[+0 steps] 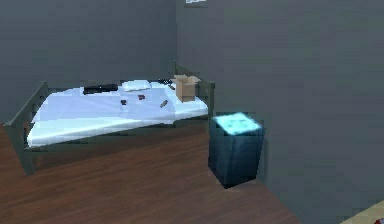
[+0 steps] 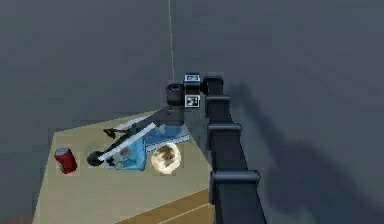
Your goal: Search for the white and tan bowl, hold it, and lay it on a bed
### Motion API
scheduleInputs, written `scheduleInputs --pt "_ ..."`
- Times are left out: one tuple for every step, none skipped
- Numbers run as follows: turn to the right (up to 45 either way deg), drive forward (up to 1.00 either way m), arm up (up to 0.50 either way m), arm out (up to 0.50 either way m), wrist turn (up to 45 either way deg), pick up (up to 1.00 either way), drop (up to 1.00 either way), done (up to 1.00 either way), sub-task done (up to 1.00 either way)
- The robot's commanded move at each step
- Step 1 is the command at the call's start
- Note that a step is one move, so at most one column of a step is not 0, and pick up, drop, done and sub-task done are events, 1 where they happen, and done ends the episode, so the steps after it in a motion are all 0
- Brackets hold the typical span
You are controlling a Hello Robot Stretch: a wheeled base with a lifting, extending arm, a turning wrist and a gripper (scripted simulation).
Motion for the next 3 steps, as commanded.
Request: scheduleInputs --pt "0.0 0.0 0.0 0.0 45.0 0.0 0.0 0.0 0.0" --pt "0.0 0.0 0.0 0.0 21.0 0.0 0.0 0.0 0.0" --pt "0.0 0.0 -0.3 0.0 0.0 0.0 0.0 0.0 0.0"
